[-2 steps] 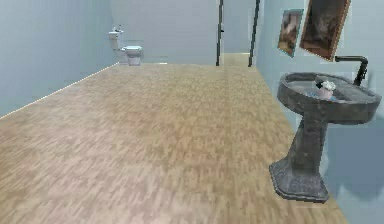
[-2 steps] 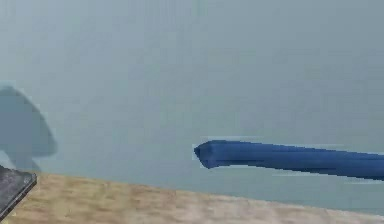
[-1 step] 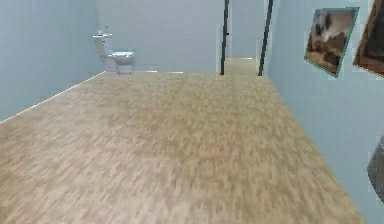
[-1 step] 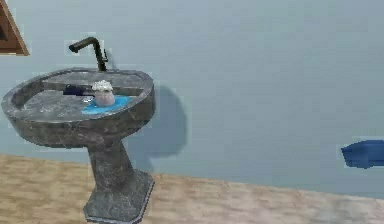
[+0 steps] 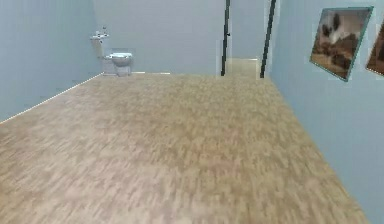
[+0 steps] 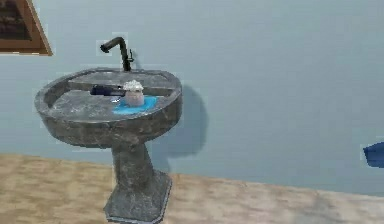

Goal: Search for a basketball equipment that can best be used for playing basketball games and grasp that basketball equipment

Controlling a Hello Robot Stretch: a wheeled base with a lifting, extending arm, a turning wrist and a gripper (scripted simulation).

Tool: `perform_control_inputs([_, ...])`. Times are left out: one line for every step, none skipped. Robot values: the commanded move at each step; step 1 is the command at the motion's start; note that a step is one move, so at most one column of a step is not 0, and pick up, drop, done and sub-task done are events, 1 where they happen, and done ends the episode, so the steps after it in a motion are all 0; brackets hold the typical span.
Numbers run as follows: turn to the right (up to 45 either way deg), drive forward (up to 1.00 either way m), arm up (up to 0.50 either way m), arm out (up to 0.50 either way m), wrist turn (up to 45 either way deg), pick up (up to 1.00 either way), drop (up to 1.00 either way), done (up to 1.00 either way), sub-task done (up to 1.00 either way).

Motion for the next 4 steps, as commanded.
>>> perform_control_inputs([6.0,0.00,0.00,0.00,0.0,0.00,0.00,0.00,0.00])
perform_control_inputs([0.0,0.85,0.00,0.00,0.0,0.00,0.00,0.00,0.00])
perform_control_inputs([45.0,0.00,0.00,0.00,0.0,0.00,0.00,0.00,0.00])
perform_control_inputs([6.0,0.00,0.00,0.00,0.0,0.00,0.00,0.00,0.00])
